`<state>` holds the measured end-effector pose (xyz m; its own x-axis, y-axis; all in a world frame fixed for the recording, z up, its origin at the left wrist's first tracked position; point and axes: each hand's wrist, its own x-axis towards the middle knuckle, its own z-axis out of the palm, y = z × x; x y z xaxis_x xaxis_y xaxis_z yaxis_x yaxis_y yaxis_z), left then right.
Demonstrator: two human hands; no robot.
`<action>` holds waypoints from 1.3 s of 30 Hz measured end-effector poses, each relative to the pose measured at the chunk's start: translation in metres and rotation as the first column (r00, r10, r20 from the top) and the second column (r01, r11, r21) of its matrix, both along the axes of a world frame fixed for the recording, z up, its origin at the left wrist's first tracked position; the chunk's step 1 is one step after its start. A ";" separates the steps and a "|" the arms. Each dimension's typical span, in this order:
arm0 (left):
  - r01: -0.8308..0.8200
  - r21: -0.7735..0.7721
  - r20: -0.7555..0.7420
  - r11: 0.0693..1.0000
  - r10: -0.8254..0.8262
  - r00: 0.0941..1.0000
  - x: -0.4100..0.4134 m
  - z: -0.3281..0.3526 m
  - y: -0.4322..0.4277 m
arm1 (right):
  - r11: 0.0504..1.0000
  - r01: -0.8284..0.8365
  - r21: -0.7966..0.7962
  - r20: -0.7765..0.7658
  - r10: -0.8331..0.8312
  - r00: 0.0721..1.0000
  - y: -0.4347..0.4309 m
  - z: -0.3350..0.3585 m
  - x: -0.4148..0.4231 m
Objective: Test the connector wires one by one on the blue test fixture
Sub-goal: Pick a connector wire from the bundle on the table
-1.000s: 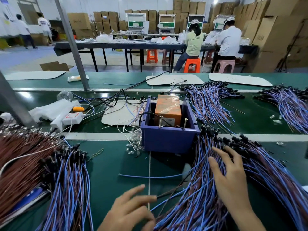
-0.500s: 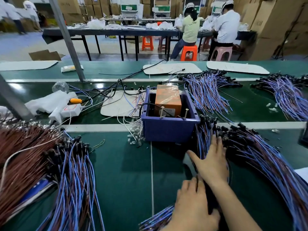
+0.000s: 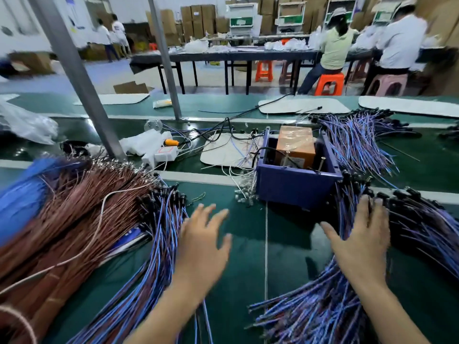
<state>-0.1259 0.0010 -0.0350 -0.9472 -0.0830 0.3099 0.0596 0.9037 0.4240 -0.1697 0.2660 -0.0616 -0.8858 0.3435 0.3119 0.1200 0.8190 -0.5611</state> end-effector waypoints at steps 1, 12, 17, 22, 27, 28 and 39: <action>-0.165 -0.085 -0.001 0.983 0.166 0.986 -0.011 0.001 -0.027 | 0.998 -0.054 -0.017 -0.041 0.053 0.998 -0.013 0.003 0.006; -0.329 0.196 -0.093 0.924 0.352 0.932 -0.035 0.007 -0.085 | 0.780 -0.240 -0.578 -0.140 0.196 0.971 -0.071 0.031 0.041; -0.067 0.519 -0.296 0.852 0.252 0.921 -0.033 0.067 -0.032 | -0.047 0.140 -0.989 0.108 0.422 0.900 -0.088 0.057 0.055; 0.494 0.358 -0.381 0.793 -0.359 0.852 0.004 0.105 0.063 | -0.366 0.250 -0.896 -0.020 0.598 0.802 -0.105 0.089 0.037; 0.759 -0.162 -0.234 0.631 -0.772 0.591 0.032 0.065 0.070 | -0.390 0.091 -0.916 -0.036 0.305 0.952 -0.055 0.108 0.014; 0.743 -0.278 -0.144 0.608 -0.792 0.594 0.034 0.055 0.066 | -0.371 0.035 -0.928 -0.050 0.219 0.975 -0.045 0.109 0.014; 0.592 -0.103 0.227 0.800 -0.560 0.797 -0.018 0.028 0.043 | 0.116 -0.299 -0.947 -0.309 -0.087 0.947 -0.026 0.120 0.032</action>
